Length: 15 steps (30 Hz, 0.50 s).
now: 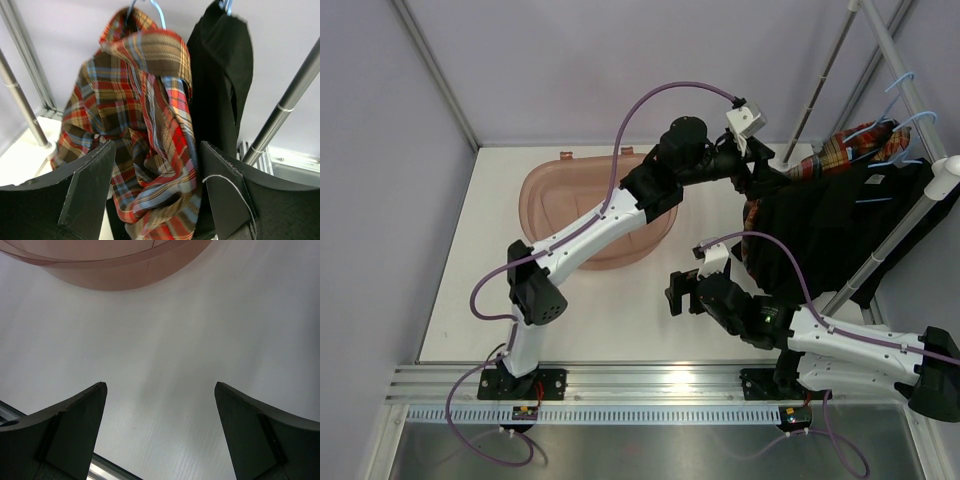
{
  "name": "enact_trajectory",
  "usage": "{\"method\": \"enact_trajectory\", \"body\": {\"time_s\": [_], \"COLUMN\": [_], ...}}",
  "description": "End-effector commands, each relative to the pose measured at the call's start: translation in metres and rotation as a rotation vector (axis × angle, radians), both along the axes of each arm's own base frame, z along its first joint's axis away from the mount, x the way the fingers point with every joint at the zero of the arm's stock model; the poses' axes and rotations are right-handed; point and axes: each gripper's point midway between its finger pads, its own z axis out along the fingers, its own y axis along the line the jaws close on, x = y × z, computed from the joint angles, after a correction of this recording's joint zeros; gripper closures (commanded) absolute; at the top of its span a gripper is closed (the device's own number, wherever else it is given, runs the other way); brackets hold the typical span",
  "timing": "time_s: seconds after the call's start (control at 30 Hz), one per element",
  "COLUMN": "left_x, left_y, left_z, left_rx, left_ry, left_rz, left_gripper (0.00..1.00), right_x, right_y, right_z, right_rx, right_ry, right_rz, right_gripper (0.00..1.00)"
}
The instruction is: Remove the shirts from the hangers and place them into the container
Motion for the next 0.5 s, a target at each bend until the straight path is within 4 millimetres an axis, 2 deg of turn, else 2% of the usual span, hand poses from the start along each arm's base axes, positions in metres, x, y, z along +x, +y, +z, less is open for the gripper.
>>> {"method": "enact_trajectory", "body": {"time_s": [0.0, 0.23, 0.33, 0.37, 0.47], "left_x": [-0.011, -0.010, -0.012, -0.015, -0.026], "left_y": [-0.005, -0.008, -0.009, -0.009, -0.012], "left_z": [0.026, 0.022, 0.023, 0.026, 0.034], "left_rx": [-0.057, -0.049, -0.054, -0.064, -0.098], "left_ry": [-0.035, -0.033, -0.035, -0.041, -0.063], "left_rz": [-0.036, -0.034, -0.046, -0.059, -0.115], "left_gripper": [0.28, 0.34, 0.48, 0.56, 0.68], "right_x": [-0.001, -0.002, -0.003, -0.002, -0.002], "right_y": [-0.001, -0.003, -0.002, -0.002, 0.000], "right_z": [0.011, 0.012, 0.010, 0.010, 0.011], "right_rx": [0.035, 0.034, 0.031, 0.029, 0.031], "right_ry": [-0.017, -0.022, -0.020, -0.020, -0.020], "right_rz": [-0.016, -0.015, -0.010, -0.012, -0.010], "right_gripper": [0.02, 0.02, 0.02, 0.02, 0.02]}}
